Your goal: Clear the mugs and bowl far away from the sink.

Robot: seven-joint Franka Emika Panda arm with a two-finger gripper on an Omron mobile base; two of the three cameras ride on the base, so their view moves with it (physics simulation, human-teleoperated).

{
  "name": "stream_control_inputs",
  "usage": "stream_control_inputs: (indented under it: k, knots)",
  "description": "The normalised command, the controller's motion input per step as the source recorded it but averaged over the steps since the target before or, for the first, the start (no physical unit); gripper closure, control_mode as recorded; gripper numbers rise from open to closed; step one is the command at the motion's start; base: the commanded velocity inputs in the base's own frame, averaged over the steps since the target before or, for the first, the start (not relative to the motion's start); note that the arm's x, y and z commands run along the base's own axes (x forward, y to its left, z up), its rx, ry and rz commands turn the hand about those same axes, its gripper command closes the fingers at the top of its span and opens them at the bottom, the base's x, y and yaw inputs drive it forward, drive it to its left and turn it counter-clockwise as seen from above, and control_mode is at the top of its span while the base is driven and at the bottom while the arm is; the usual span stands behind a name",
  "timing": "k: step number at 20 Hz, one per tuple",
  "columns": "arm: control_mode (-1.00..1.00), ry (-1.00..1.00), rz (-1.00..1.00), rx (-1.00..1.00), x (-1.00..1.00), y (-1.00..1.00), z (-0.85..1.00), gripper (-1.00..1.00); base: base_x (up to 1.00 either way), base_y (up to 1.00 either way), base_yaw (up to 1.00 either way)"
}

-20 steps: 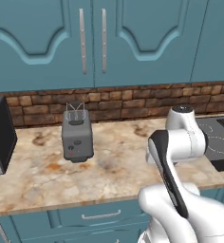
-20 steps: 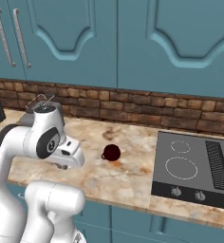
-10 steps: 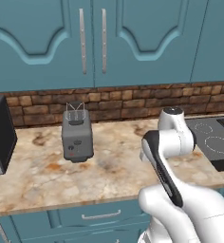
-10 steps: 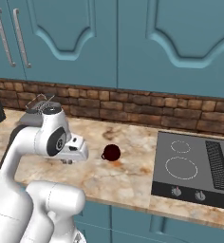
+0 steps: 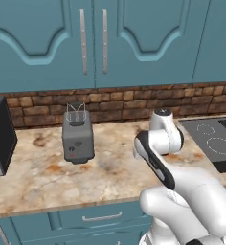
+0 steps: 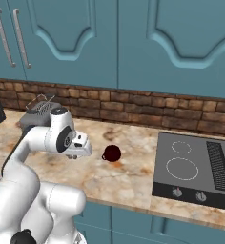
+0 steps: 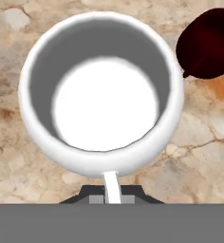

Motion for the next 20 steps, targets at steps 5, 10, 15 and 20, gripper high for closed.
stream_control_inputs:
  k: [5,10,15,20]
  knots:
    - [-1.00,0.00,0.00,0.00,0.69,0.12,-0.20,1.00,0.00,0.00,0.00]
    - [-1.00,0.00,0.00,0.00,0.63,0.02,-0.21,1.00,0.00,0.00,0.00]
    - [-1.00,0.00,0.00,0.00,0.54,0.00,-0.25,1.00,0.00,0.00,0.00]
    - [-1.00,0.00,0.00,0.00,0.50,0.00,-0.25,1.00,0.00,0.00,0.00]
